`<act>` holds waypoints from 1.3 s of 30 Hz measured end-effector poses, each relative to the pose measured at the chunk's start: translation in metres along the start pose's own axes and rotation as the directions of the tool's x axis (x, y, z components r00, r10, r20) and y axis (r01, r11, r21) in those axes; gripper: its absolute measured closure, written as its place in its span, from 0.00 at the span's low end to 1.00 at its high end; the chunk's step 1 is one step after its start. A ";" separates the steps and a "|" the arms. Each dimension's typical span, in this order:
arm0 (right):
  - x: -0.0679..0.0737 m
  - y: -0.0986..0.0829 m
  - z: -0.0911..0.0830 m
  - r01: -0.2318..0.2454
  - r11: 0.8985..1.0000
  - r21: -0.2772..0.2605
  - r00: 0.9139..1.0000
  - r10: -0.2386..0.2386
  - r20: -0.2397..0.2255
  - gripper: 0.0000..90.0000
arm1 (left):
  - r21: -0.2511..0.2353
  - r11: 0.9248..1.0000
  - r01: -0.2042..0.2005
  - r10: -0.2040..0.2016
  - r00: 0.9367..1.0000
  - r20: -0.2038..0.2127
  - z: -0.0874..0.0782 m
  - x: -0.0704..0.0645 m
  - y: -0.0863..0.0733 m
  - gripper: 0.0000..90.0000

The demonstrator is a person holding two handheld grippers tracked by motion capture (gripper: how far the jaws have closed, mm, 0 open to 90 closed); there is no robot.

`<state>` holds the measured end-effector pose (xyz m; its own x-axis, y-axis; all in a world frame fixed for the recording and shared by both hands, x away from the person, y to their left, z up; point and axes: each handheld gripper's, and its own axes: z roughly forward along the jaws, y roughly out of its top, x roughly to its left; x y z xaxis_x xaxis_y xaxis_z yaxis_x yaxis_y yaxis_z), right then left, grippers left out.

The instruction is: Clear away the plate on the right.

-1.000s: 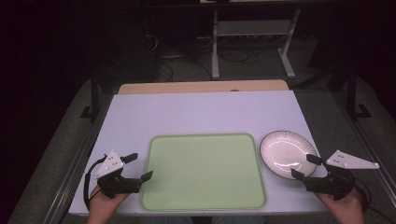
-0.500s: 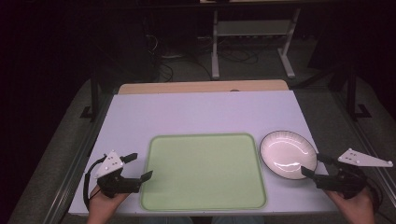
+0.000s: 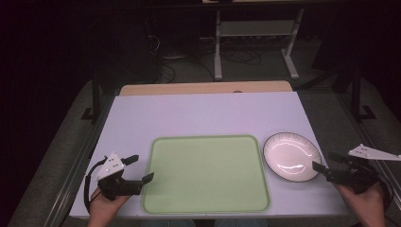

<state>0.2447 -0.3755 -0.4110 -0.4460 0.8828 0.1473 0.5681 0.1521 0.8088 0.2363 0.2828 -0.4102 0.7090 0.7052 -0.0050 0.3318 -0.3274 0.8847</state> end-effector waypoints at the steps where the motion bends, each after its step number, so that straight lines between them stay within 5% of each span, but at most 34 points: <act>1: -0.002 0.001 0.001 -0.009 1.000 0.004 1.000 0.009 0.005 0.23 | 0.000 1.000 0.001 -0.001 1.000 0.000 0.000 0.000 0.000 0.17; 16: -0.032 0.008 0.022 -0.150 0.983 0.110 0.989 0.146 0.036 0.41 | 0.003 1.000 0.001 -0.001 1.000 0.000 0.000 0.001 0.000 0.17; 25: -0.045 0.014 0.036 -0.292 0.941 0.173 0.956 0.294 0.015 0.57 | 0.002 1.000 0.001 -0.001 1.000 -0.001 0.000 0.001 0.000 0.17; 39: -0.048 0.017 0.052 -0.355 0.904 0.237 0.934 0.356 0.040 0.77 | 0.000 1.000 -0.002 0.002 1.000 -0.002 -0.001 0.001 0.000 0.17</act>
<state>0.3114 -0.3923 -0.4339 -0.1867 0.8962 0.4025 0.8360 -0.0703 0.5442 0.2368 0.2843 -0.4095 0.7085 0.7057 -0.0025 0.3303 -0.3285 0.8849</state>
